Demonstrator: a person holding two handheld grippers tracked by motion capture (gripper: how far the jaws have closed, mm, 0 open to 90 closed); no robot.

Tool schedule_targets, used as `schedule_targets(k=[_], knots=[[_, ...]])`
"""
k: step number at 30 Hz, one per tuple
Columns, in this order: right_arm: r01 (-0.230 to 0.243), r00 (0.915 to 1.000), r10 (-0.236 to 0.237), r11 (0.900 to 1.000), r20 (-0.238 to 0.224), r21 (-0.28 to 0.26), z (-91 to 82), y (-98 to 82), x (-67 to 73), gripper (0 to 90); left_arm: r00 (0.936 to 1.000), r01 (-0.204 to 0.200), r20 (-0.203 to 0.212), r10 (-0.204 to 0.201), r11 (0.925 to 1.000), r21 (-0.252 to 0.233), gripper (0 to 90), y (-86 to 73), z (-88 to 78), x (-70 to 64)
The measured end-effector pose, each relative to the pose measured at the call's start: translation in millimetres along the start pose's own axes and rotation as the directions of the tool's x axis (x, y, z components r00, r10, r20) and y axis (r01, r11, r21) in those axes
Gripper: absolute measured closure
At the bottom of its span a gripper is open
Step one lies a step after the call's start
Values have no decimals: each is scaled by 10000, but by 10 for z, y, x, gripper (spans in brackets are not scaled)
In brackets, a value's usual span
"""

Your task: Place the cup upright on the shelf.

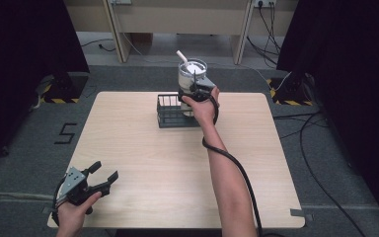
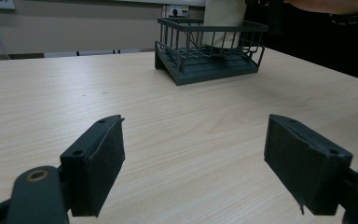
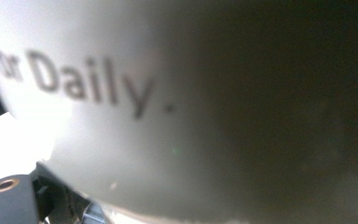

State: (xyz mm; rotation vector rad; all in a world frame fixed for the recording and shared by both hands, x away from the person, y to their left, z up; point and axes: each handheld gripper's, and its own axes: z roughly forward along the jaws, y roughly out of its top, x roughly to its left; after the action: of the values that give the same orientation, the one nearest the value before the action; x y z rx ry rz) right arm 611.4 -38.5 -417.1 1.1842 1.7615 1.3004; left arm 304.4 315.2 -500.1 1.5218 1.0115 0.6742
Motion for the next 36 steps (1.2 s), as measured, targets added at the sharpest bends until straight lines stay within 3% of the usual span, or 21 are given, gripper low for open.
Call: schedule_targets(k=[12, 29, 36], knots=[[82, 10000, -82, 10000, 56, 48, 20, -72, -3, 99, 10000, -4, 13, 4, 10000, -5, 195, 0, -1, -2], [-135, 9998, 131, 9993, -121, -335, 22, -169, 29, 83, 10000, -52, 17, 52, 10000, 8, 194, 2, -5, -4], [-6, 10000, 5, 9987, -19, -514, -8, -184, 33, 87, 10000, -62, 18, 62, 10000, 11, 193, 4, -1, -4]])
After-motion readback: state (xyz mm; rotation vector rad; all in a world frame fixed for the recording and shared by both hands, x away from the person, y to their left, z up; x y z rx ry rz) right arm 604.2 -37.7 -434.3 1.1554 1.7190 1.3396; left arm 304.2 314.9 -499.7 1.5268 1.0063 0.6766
